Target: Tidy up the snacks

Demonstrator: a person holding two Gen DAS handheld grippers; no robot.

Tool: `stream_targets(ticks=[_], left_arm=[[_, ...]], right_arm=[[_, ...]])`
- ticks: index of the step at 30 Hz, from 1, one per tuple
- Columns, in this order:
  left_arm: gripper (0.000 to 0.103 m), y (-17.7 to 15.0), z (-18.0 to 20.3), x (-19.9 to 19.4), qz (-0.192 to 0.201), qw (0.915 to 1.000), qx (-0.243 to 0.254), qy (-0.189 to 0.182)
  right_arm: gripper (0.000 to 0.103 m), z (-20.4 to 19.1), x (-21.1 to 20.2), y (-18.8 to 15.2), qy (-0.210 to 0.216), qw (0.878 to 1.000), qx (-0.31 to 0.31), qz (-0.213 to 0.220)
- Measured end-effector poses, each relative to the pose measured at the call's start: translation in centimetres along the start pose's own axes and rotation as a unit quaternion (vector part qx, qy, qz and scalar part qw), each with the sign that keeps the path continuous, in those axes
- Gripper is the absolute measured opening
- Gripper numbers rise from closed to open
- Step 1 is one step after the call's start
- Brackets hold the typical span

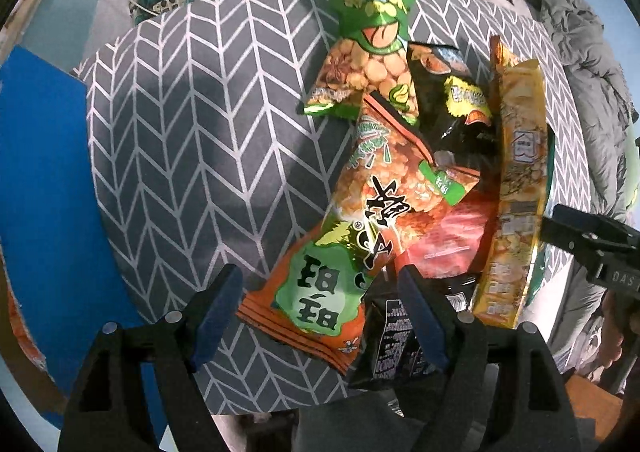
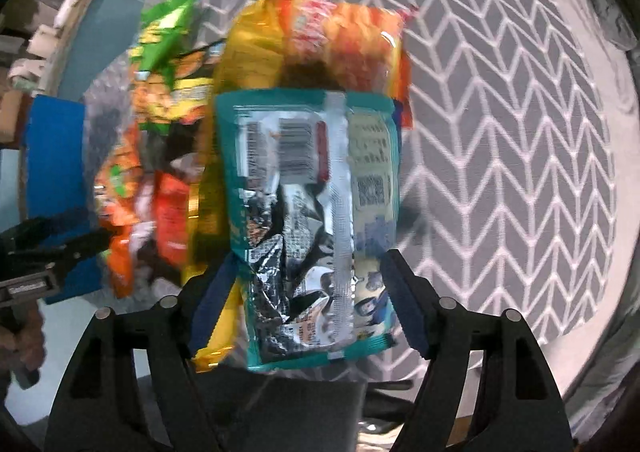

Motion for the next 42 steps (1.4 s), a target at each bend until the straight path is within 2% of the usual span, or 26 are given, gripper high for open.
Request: stream_targets(ticks=[4, 9, 15, 20, 26, 28, 29, 35, 37, 38, 39, 40, 41, 42], left_arm=[[0.082, 0.1, 0.3, 1.1, -0.01, 0.9999, -0.002, 0.005], [0.082, 0.0, 1.1, 2.2, -0.018, 0.9998, -0.001, 0.011], [0.082, 0.6, 1.8, 4.0, -0.025, 0.9994, 0.003, 0.022], [0.082, 1.7, 2.7, 5.8, -0.033, 0.9989, 0.003, 0.033], [0.082, 2.5, 2.6, 7.8, -0.043, 0.9984, 0.002, 0.037], [0.082, 2.6, 2.5, 8.6, -0.047, 0.998, 0.002, 0.041], [0.087, 2.6, 2.6, 8.9, -0.048, 0.9979, 0.002, 0.044], [0.089, 3.0, 2.6, 10.0, -0.039, 0.9973, 0.018, 0.059], [0.085, 3.5, 3.0, 9.6, -0.034, 0.9973, 0.027, 0.059], [0.078, 3.6, 3.2, 9.4, -0.029, 0.9973, 0.033, 0.059], [0.074, 3.7, 3.4, 9.2, -0.024, 0.9972, 0.038, 0.06], [0.066, 3.9, 3.6, 9.0, -0.019, 0.9969, 0.047, 0.061], [0.057, 4.0, 3.6, 8.8, -0.017, 0.9966, 0.053, 0.061], [0.053, 4.2, 3.8, 8.7, -0.015, 0.9962, 0.06, 0.061]], right_arm=[[0.077, 2.9, 0.8, 0.5, -0.037, 0.999, 0.014, -0.001], [0.079, 5.2, 0.7, 0.9, -0.04, 0.999, 0.018, 0.001], [0.081, 6.0, 0.3, 1.9, -0.037, 0.999, -0.001, 0.007], [0.082, 5.9, 2.0, 4.0, -0.05, 0.999, -0.012, -0.011], [0.083, 4.8, 3.3, 4.6, -0.056, 0.998, -0.025, -0.015], [0.084, 4.5, 3.9, 4.7, -0.072, 0.997, -0.03, -0.015], [0.084, 4.3, 4.1, 4.6, -0.078, 0.996, -0.032, -0.014], [0.084, 3.1, 5.8, 4.5, -0.131, 0.991, -0.027, -0.004], [0.083, 3.0, 6.0, 4.5, -0.132, 0.991, -0.018, -0.004], [0.081, 2.9, 6.1, 4.5, -0.131, 0.991, -0.013, -0.004], [0.076, 2.9, 6.0, 4.5, -0.131, 0.991, -0.013, -0.002], [0.073, 2.8, 5.9, 4.5, -0.132, 0.991, -0.017, 0.001], [0.065, 2.6, 5.7, 4.4, -0.13, 0.991, -0.018, 0.002], [0.062, 2.5, 5.7, 4.4, -0.126, 0.992, -0.021, 0.004]])
Point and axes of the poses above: each gripper's, at about its wrist camera, not at the fingertips, and x roughly the way its jaws point, z to its right, y to its top, the point moved 9 cm from there along x, roughly the way its jaws point, and after that the axes turned 6 degrees about x, right-handed, at the moved point
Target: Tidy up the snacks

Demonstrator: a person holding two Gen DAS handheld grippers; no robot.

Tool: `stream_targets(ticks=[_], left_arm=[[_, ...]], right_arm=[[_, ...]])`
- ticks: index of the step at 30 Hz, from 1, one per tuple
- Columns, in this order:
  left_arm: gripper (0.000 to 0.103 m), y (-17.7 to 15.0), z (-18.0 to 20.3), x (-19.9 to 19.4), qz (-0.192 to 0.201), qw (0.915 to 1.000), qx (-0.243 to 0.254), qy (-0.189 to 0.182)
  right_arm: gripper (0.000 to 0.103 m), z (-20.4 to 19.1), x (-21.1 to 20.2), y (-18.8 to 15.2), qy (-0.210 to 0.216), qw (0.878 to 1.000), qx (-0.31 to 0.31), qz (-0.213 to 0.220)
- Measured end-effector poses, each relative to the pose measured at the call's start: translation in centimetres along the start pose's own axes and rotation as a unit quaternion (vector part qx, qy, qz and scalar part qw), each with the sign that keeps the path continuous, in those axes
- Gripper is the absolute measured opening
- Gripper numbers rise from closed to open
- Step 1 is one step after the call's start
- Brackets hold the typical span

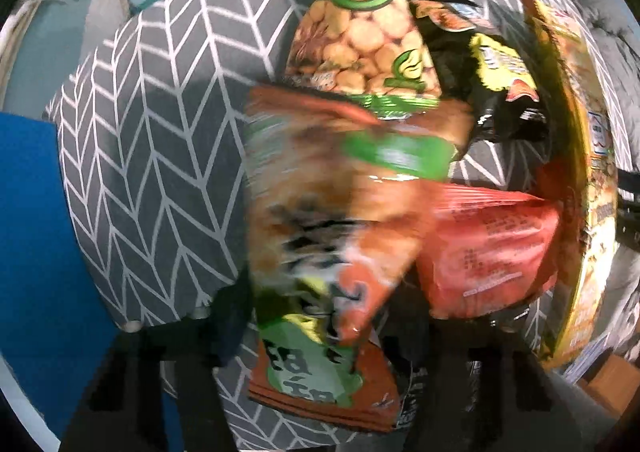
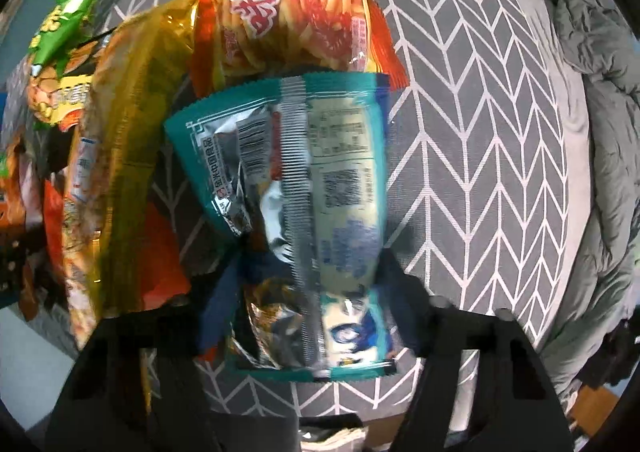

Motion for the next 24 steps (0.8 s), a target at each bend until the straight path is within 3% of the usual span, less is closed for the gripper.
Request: stream_targets(ticks=[4, 8, 16, 24], left_arm=[[0.041, 0.6, -0.2, 0.0, -0.001, 1.0, 0.002, -0.001], [0.036, 0.9, -1.0, -0.2, 0.004, 1.0, -0.002, -0.006], [0.035, 0.9, -2.8, -1.5, 0.025, 0.9997, 0.006, -0.006], [0.035, -1.1, -4.2, -6.6, 0.05, 0.9987, -0.007, -0.012]], right_arm=[[0.061, 0.4, -0.2, -0.3, 0.008, 1.0, -0.009, 0.0], [0.061, 1.8, -1.1, -1.4, 0.012, 1.0, -0.014, 0.004], [0.061, 2.7, -3.7, -2.5, 0.016, 1.0, -0.007, 0.022], [0.061, 2.3, -8.5, -4.3, 0.011, 0.999, -0.021, 0.041]])
Point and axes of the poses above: each gripper's, at about its wrist camera, not at the fingertips, and x roughly the way its jaws point, z to its right, y to its top, the point moved 9 cm from there along x, roughly the way its jaws point, and after that the axes turned 6 degrees about x, right-handed, at the moved point
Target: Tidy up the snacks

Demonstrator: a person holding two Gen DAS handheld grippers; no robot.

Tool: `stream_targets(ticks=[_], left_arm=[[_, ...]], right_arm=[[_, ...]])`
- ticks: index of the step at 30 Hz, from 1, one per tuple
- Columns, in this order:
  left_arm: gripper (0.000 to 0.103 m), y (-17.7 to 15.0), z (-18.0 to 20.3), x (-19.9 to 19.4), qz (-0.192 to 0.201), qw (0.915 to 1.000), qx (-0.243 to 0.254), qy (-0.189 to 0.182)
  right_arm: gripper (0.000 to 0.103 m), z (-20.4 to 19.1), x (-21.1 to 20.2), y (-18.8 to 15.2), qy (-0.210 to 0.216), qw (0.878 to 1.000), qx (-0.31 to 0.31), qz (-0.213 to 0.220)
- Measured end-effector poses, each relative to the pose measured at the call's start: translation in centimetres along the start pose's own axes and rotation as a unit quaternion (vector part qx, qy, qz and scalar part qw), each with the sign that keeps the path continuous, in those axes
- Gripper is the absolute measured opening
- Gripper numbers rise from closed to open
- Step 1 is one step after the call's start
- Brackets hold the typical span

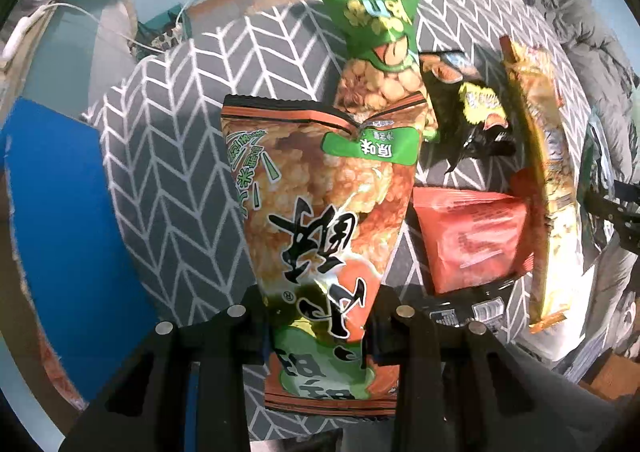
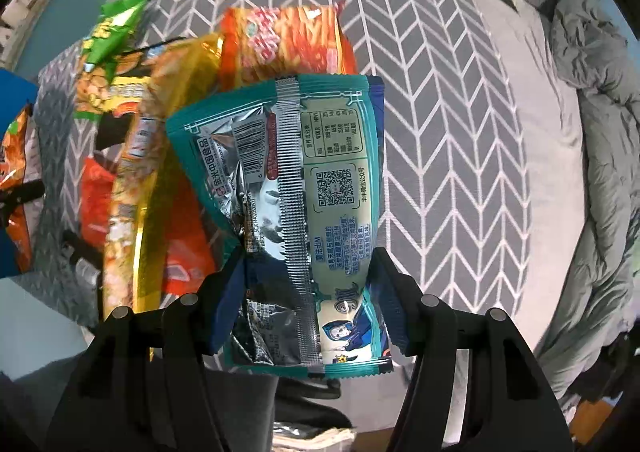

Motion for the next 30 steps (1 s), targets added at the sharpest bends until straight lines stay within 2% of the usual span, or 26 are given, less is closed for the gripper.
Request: stream_targets(ticks=[9, 21, 30], left_arm=[[0.035, -1.1, -1.9, -5.3, 0.042, 0.999, -0.016, 0.003], [0.035, -2.6, -4.1, -11.0, 0.097, 0.9945, -0.022, 0.031], [0.035, -3.9, -7.5, -13.4, 0.115, 0.99, -0.077, 0.031]], right_arm=[[0.061, -1.5, -5.4, 0.3, 0.018, 0.999, -0.013, 0.029], [0.061, -8.5, -9.2, 2.6, 0.051, 0.994, -0.068, 0.066], [0.061, -14.3, -11.8, 4.7, 0.077, 0.985, -0.129, 0.088]])
Point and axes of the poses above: each gripper's, at about its wrist camera, not at the fingertips, and x roughly the way its jaws point, z to its right, y to its top, the point moved 9 cm from there along x, roughly the way its jaws point, and after that the axes turned 6 degrees about x, right-handed, at the moved point
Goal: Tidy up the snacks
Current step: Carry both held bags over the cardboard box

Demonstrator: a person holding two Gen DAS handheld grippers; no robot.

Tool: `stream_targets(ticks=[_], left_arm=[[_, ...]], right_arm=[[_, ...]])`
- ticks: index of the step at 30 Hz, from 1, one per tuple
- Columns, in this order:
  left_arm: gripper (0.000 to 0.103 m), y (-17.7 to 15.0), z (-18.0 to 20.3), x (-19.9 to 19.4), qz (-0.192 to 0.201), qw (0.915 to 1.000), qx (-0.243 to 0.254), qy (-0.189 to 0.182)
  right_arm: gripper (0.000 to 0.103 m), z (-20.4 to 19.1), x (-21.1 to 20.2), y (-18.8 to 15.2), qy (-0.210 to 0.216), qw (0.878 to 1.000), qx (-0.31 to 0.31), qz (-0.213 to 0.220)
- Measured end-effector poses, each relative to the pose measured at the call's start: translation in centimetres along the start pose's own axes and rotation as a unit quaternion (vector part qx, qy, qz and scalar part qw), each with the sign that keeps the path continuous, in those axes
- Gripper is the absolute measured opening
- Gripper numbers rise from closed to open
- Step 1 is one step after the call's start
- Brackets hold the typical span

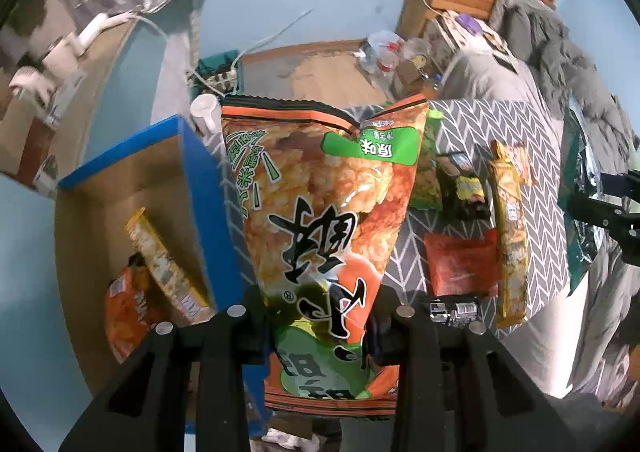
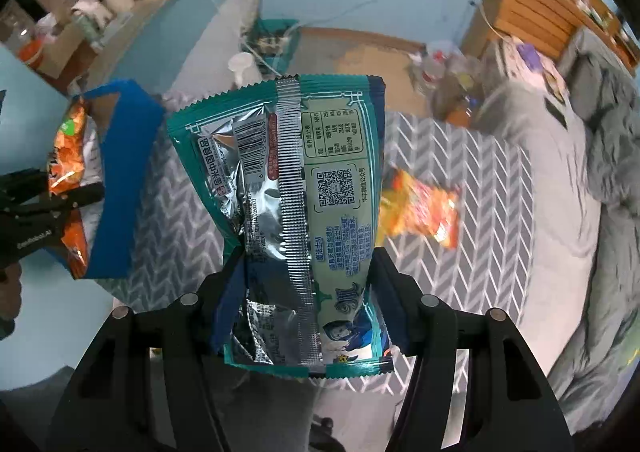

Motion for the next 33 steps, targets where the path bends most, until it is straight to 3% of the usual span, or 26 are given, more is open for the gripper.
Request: stream_targets(ticks=[17, 33], left_arm=[[0.035, -3.9, -9.0, -2.6, 0.009, 0.9937, -0.107, 0.032], [0.035, -9.7, -18.4, -3.2, 0.001, 0.9726, -0.22, 0.076]], right_arm=[[0.061, -13.0, 2.2, 4.7, 0.067, 0.988, -0.138, 0.0], [0.061, -27.0, 5.0, 6.0, 0.108, 0.964, -0.243, -0.022]])
Point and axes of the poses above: each gripper's, at about its wrist camera, not at the fingertips, and x roughly the way its jaws point, z to its right, y to its top, the point moved 9 cm from there along x, roughly the way its jaws point, and after that the axes turned 6 degrees about x, right-handed, at the moved point
